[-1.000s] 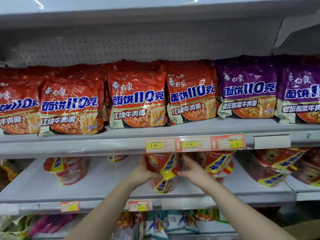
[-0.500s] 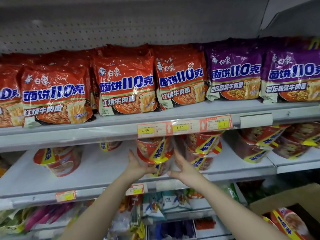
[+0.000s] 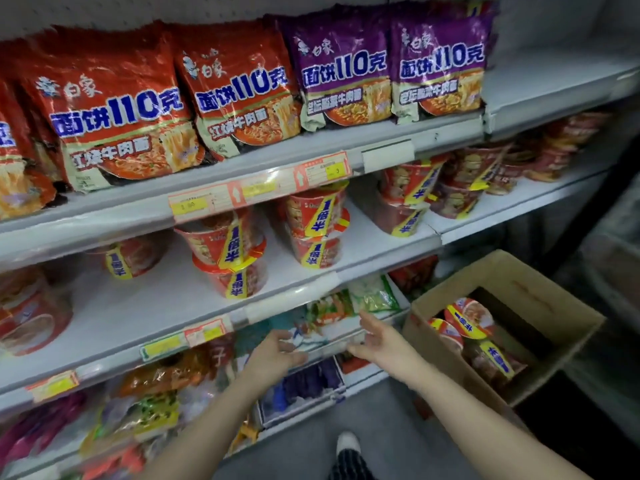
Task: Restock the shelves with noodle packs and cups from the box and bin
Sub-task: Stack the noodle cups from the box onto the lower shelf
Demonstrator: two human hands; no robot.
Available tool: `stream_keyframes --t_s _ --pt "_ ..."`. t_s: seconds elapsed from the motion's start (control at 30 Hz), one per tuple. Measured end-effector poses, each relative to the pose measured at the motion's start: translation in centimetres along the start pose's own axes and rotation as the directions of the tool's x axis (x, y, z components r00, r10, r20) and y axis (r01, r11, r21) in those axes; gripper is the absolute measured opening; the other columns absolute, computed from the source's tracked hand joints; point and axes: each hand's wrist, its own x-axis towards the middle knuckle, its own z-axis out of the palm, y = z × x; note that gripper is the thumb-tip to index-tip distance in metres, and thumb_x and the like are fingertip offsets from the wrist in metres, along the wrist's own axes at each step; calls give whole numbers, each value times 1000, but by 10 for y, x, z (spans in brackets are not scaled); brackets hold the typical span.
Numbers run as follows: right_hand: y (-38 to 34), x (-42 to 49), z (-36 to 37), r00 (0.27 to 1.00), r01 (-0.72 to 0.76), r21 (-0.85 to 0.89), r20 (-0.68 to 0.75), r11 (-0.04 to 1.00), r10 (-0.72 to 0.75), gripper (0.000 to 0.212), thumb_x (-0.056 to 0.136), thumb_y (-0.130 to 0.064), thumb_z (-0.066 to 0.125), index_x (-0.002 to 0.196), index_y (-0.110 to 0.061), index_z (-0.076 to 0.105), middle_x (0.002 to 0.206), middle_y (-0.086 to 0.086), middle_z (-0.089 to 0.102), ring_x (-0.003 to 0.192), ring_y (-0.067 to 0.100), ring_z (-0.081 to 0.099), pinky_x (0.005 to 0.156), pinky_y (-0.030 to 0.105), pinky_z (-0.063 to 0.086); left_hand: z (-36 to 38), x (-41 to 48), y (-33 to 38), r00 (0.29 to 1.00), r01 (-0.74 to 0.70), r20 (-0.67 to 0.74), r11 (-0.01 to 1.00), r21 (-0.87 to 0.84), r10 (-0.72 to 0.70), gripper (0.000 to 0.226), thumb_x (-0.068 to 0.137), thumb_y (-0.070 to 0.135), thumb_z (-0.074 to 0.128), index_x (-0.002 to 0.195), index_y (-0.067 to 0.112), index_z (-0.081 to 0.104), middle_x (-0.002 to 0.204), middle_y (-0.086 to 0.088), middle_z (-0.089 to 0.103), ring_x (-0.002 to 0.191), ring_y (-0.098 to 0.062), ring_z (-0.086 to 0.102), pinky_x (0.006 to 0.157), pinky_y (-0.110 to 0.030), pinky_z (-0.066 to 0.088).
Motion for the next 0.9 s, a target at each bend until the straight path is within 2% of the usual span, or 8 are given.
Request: stream_keyframes --t_s 0.17,0.3,0.37,0.53,0.6,0.67,0.8,0.9 --pt "53 -48 -62 961 -71 105 -259 992 96 76 82 -8 77 146 -2 37 144 12 49 130 18 50 110 31 40 81 7 28 978 -58 204 997 52 46 61 71 27 81 122 7 53 92 -1 67 82 -22 64 79 -25 51" --pt "87 -74 -114 915 -130 188 -356 973 191 46 86 7 66 128 2 49 110 4 64 85 -4 65 73 8 49 139 13 56 948 -93 315 990 110 54 33 90 9 68 119 12 53 88 2 64 72 -5 59 60 -8 43" --pt "97 -82 -137 888 -141 248 -397 959 233 40 88 6 65 123 -5 49 104 -1 61 89 6 61 64 6 47 169 21 66 939 -104 339 985 137 52 32 90 9 68 119 10 56 83 4 64 65 1 57 57 -8 42" --pt "141 -83 -208 834 -256 254 -429 933 346 58 86 -9 73 137 1 48 132 8 56 105 11 58 77 8 48 241 44 108 921 -105 388 983 149 39 22 88 8 71 104 17 58 81 7 66 71 -3 60 64 -11 44" --pt "150 -81 -242 819 -290 272 -426 917 385 44 87 -11 72 127 -3 56 118 3 65 102 10 61 81 10 45 272 56 128 910 -121 411 980 158 46 16 87 6 71 89 19 63 68 14 68 66 6 61 68 -14 46" --pt "160 -72 -276 796 -324 289 -432 901 425 23 89 -10 69 110 -10 60 97 -7 65 92 9 61 80 11 46 305 71 142 896 -157 439 971 179 63 13 85 7 74 91 16 66 74 13 69 65 11 62 72 -16 46" --pt "185 -41 -340 765 -386 299 -426 873 484 52 88 -19 71 133 0 53 128 11 61 117 24 59 107 41 43 369 104 167 884 -11 466 993 119 -46 10 88 10 72 91 16 65 82 2 68 74 -1 67 72 -16 52" --pt "208 -9 -373 747 -500 266 -350 824 566 30 95 -24 63 118 -6 64 116 11 68 109 26 65 101 40 48 411 131 170 846 180 485 975 131 -222 8 91 26 68 87 24 60 75 4 61 74 -14 60 66 -28 46"
